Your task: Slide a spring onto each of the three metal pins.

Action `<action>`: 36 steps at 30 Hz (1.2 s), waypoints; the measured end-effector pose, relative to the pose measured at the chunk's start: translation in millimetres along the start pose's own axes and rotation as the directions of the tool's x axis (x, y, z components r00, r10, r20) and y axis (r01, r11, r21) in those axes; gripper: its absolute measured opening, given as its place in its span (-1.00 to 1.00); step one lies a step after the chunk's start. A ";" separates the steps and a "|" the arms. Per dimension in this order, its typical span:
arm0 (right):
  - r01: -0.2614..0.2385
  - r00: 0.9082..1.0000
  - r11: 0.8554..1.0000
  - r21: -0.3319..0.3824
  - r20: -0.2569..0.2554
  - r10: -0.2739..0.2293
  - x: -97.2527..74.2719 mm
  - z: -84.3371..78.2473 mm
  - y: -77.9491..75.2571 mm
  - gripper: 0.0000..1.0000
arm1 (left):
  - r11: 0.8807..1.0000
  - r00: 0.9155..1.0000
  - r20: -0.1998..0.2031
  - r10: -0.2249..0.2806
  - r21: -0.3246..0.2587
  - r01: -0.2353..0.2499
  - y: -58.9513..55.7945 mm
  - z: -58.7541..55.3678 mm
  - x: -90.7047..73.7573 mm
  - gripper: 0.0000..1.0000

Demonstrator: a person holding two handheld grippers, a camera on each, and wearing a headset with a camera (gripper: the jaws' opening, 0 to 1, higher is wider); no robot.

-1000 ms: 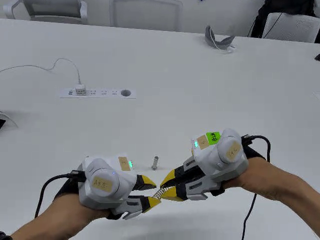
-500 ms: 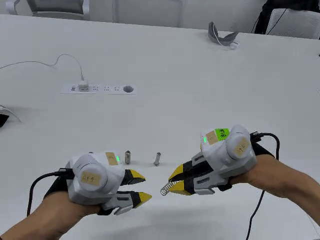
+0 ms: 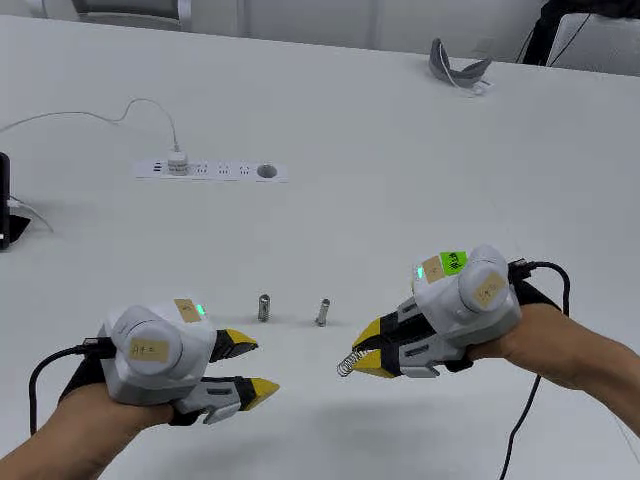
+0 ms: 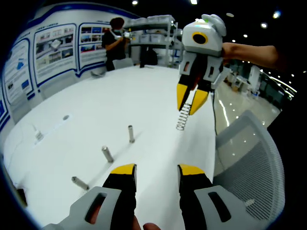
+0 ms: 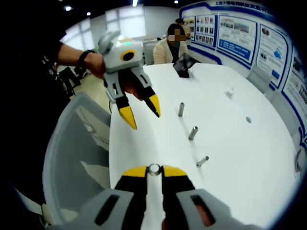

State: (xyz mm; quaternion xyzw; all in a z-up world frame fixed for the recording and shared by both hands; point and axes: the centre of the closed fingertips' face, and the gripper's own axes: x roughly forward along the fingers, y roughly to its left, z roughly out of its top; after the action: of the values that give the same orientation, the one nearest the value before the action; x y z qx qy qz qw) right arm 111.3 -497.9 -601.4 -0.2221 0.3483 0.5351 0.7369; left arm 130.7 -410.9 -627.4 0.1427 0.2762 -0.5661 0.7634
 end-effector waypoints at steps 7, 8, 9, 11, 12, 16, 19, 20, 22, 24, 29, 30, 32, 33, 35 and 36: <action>0.007 1.000 1.000 -0.008 -0.002 -0.007 2.2 2.5 -10.5 -0.76 | 0.998 0.999 0.001 0.041 -0.050 -0.041 11.6 -9.0 -8.4 -0.18; 0.010 1.000 1.000 -0.010 -0.005 -0.010 2.8 2.3 -12.7 -0.76 | 0.997 0.999 -0.001 0.047 -0.057 -0.047 13.4 -10.6 -9.2 -0.16; 0.011 1.000 1.000 -0.011 -0.006 -0.011 3.3 1.8 -14.7 -0.76 | 0.997 0.999 -0.001 0.051 -0.062 -0.051 14.3 -11.6 -9.7 -0.14; 0.014 1.000 1.000 -0.014 -0.009 -0.014 4.2 0.9 -19.7 -0.76 | 0.995 0.998 -0.005 0.064 -0.080 -0.064 17.3 -14.9 -10.8 -0.10; 0.017 1.000 1.000 -0.015 -0.009 -0.017 4.5 0.6 -21.8 -0.76 | 0.994 0.997 -0.008 0.071 -0.088 -0.071 18.5 -16.2 -11.4 -0.06; 0.029 0.999 0.999 -0.016 -0.014 -0.029 4.9 -0.9 -33.0 -0.76 | 0.989 0.996 -0.013 0.091 -0.112 -0.092 20.7 -19.8 -14.6 0.04; 0.038 0.999 0.999 -0.017 -0.019 -0.038 4.6 -2.3 -41.0 -0.76 | 0.987 0.994 -0.017 0.105 -0.124 -0.106 23.9 -23.4 -16.5 0.08; 0.039 0.999 0.999 -0.017 -0.019 -0.040 4.4 -2.5 -43.2 -0.76 | 0.986 0.994 -0.018 0.108 -0.130 -0.109 24.9 -24.4 -17.2 0.08; 0.045 0.999 0.999 -0.014 -0.021 -0.046 4.3 -3.7 -49.2 -0.76 | 0.982 0.993 -0.019 0.118 -0.143 -0.120 28.0 -26.1 -19.1 0.11; 0.053 0.998 0.999 -0.011 -0.022 -0.054 3.9 -4.6 -55.2 -0.76 | 0.980 0.992 -0.021 0.128 -0.148 -0.129 30.5 -27.5 -21.3 0.15; 0.076 0.997 0.997 -0.003 -0.028 -0.076 4.4 -7.2 -67.8 -0.76 | 0.972 0.987 -0.023 0.158 -0.173 -0.159 37.5 -29.7 -27.8 0.24; 0.084 0.996 0.996 -0.001 -0.028 -0.084 4.6 -7.4 -70.2 -0.76 | 0.970 0.986 -0.023 0.166 -0.176 -0.167 39.0 -30.4 -28.6 0.25; 0.098 0.995 0.995 0.001 -0.027 -0.098 5.4 -7.5 -74.5 -0.76 | 0.968 0.984 -0.025 0.175 -0.181 -0.176 40.3 -31.5 -30.2 0.28; 0.101 0.995 0.995 0.005 -0.027 -0.101 6.4 -8.2 -77.0 -0.76 | 0.965 0.983 -0.030 0.180 -0.187 -0.183 40.9 -32.8 -31.1 0.32; 0.108 0.994 0.994 0.005 -0.031 -0.107 7.5 -9.2 -80.4 -0.76 | 0.963 0.982 -0.036 0.184 -0.195 -0.188 41.7 -34.8 -32.2 0.37; 0.110 0.993 0.994 0.005 -0.032 -0.109 8.0 -9.7 -82.5 -0.76 | 0.961 0.981 -0.039 0.189 -0.200 -0.193 42.4 -35.9 -33.3 0.38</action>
State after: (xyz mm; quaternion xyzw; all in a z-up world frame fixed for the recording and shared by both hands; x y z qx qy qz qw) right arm 187.9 -526.7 -617.5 -0.2468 0.3492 0.4890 0.7603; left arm 154.5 -352.2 -640.9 0.0957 0.3248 -0.4571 0.8224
